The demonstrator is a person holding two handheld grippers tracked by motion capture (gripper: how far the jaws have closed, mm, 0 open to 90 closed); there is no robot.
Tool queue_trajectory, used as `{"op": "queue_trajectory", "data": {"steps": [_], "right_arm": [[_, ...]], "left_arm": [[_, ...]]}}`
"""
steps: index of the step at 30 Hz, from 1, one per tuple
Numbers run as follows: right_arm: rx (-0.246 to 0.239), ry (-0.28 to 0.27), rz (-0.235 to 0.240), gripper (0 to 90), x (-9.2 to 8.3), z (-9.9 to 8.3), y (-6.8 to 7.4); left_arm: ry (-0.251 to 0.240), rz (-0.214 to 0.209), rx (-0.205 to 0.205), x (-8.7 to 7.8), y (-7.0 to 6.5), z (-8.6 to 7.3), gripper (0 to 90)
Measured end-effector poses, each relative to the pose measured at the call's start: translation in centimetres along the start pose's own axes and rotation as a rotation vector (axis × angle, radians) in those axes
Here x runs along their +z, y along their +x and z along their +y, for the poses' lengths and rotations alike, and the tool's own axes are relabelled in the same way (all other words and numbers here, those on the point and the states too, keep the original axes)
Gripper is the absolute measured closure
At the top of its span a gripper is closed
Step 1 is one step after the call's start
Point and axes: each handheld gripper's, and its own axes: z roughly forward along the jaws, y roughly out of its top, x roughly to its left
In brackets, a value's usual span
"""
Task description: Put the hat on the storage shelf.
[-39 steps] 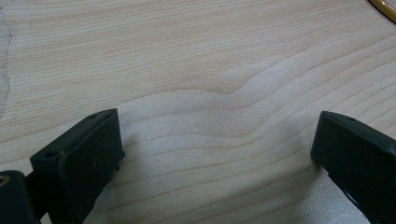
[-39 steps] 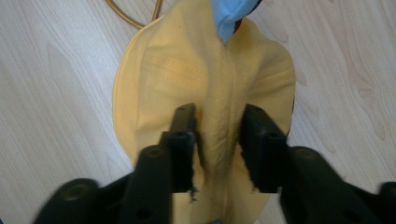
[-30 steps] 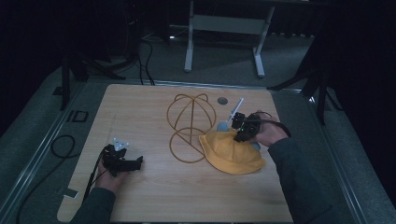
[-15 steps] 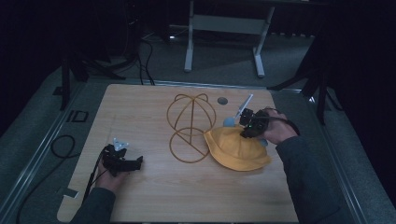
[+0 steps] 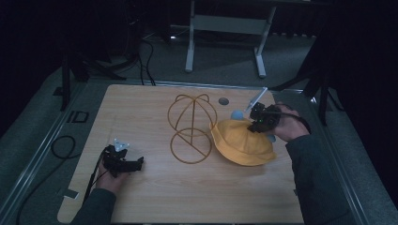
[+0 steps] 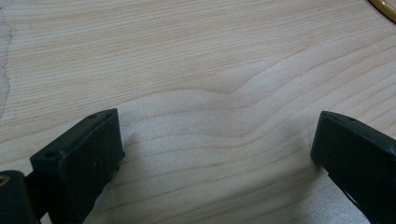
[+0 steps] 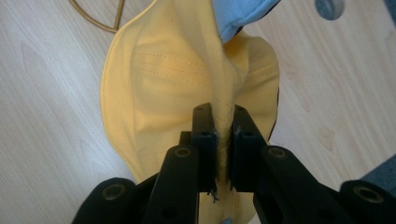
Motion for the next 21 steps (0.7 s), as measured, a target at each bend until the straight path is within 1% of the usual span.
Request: {"op": "queue_trajectory", "data": {"steps": [1,3,4,5,6,10,21], "right_arm": [[0.000,0.000,0.000,83.0,0.0,0.0,0.0],[0.000,-0.011,-0.008,82.9,-0.7,-0.3,-0.3],[0.000,-0.011,-0.008,82.9,-0.7,-0.3,-0.3],[0.007,-0.019,-0.010,82.9,-1.1,-0.4,-0.5],[0.007,-0.019,-0.010,82.9,-1.1,-0.4,-0.5],[0.014,-0.036,-0.020,83.0,-2.0,-0.7,-0.9],[0.019,-0.084,-0.034,83.2,-3.6,-1.1,-1.4]], "left_arm": [[0.000,0.000,0.000,0.0,0.0,0.0,2.2],[0.000,0.000,0.000,0.0,0.0,0.0,2.2],[0.000,0.000,0.000,0.0,0.0,0.0,2.2],[0.000,0.000,0.000,0.0,0.0,0.0,2.2],[0.000,0.000,0.000,0.0,0.0,0.0,2.2],[0.001,0.000,0.000,0.0,0.0,0.0,2.2],[0.001,0.000,0.000,0.0,0.0,0.0,2.2]]}}
